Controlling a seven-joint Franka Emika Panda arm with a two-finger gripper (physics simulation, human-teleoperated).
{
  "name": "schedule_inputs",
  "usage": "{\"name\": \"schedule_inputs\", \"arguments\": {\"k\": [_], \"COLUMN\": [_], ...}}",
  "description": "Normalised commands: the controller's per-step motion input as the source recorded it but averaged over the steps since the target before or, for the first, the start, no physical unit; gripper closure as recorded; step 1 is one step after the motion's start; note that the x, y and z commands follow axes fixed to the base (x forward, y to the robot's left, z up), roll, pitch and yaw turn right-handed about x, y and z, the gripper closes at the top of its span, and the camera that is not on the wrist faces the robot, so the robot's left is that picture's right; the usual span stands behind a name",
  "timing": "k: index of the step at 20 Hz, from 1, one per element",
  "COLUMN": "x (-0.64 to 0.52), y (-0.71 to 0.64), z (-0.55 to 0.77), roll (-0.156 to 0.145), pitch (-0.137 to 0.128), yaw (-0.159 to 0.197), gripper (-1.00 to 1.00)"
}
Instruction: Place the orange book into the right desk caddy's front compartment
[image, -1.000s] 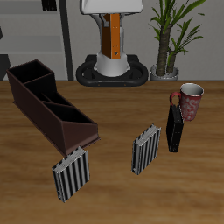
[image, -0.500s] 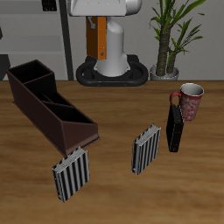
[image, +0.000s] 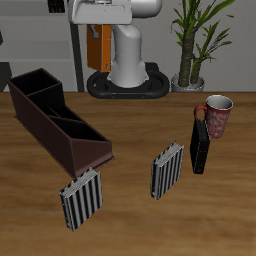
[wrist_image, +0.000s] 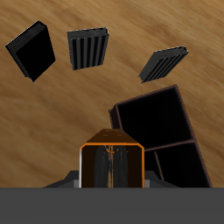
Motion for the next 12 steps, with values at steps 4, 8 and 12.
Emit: {"name": "schedule_inputs", "arguments": {"k": [4, 8, 12], "x": [-0.15, -0.19, -0.19], "y": [-0.29, -0.28, -0.28], "z": [-0.25, -0.09, -0.15], "roll": [0.003, -0.031, -0.036], "pitch": [0.014, -0.012, 0.000], "yaw": [0.049, 0.011, 0.034], "gripper": [1.00, 1.00, 1.00]}}
